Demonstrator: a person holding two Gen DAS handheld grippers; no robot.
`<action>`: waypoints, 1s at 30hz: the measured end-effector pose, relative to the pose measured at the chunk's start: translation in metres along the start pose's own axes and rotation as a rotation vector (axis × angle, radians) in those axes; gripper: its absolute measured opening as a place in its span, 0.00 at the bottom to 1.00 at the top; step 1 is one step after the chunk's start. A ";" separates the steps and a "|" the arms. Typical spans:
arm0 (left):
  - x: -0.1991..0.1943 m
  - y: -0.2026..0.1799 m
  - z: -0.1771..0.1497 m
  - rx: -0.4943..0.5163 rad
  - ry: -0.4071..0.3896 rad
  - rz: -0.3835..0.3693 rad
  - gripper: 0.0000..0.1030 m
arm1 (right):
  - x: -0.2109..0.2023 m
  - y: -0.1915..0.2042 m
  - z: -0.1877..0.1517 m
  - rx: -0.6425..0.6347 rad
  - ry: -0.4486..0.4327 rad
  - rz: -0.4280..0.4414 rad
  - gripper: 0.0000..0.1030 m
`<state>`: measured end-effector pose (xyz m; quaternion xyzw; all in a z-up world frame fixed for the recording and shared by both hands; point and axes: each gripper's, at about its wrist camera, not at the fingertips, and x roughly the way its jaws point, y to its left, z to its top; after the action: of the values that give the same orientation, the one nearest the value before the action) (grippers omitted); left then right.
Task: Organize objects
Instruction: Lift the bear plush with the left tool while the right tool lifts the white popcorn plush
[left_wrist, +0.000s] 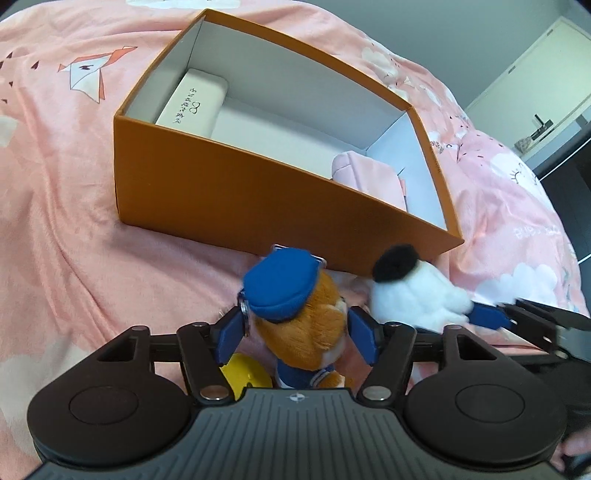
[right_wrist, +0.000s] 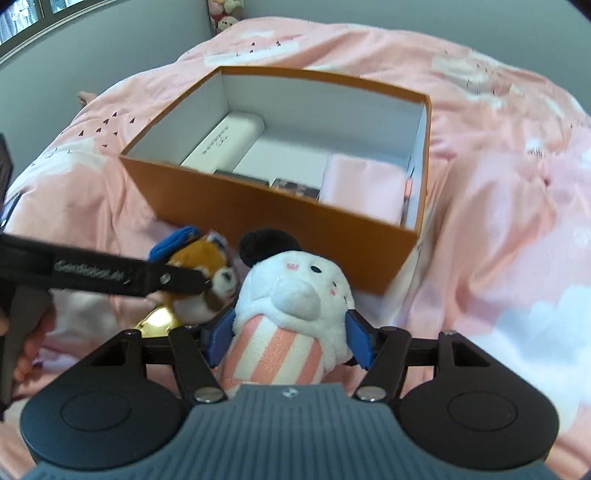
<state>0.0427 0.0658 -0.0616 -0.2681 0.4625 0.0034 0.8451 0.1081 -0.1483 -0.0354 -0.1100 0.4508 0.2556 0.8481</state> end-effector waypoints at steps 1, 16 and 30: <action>-0.002 0.000 0.000 -0.003 0.001 -0.008 0.77 | 0.004 -0.001 0.000 -0.007 -0.004 -0.002 0.64; 0.020 0.012 0.001 -0.128 0.076 -0.033 0.81 | 0.035 -0.028 -0.009 0.084 0.132 -0.017 0.69; 0.042 0.030 0.003 -0.231 0.099 0.021 0.61 | 0.023 -0.001 0.003 -0.007 0.134 -0.021 0.69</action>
<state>0.0610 0.0830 -0.1068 -0.3588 0.5028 0.0521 0.7847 0.1216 -0.1401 -0.0524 -0.1343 0.5047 0.2404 0.8182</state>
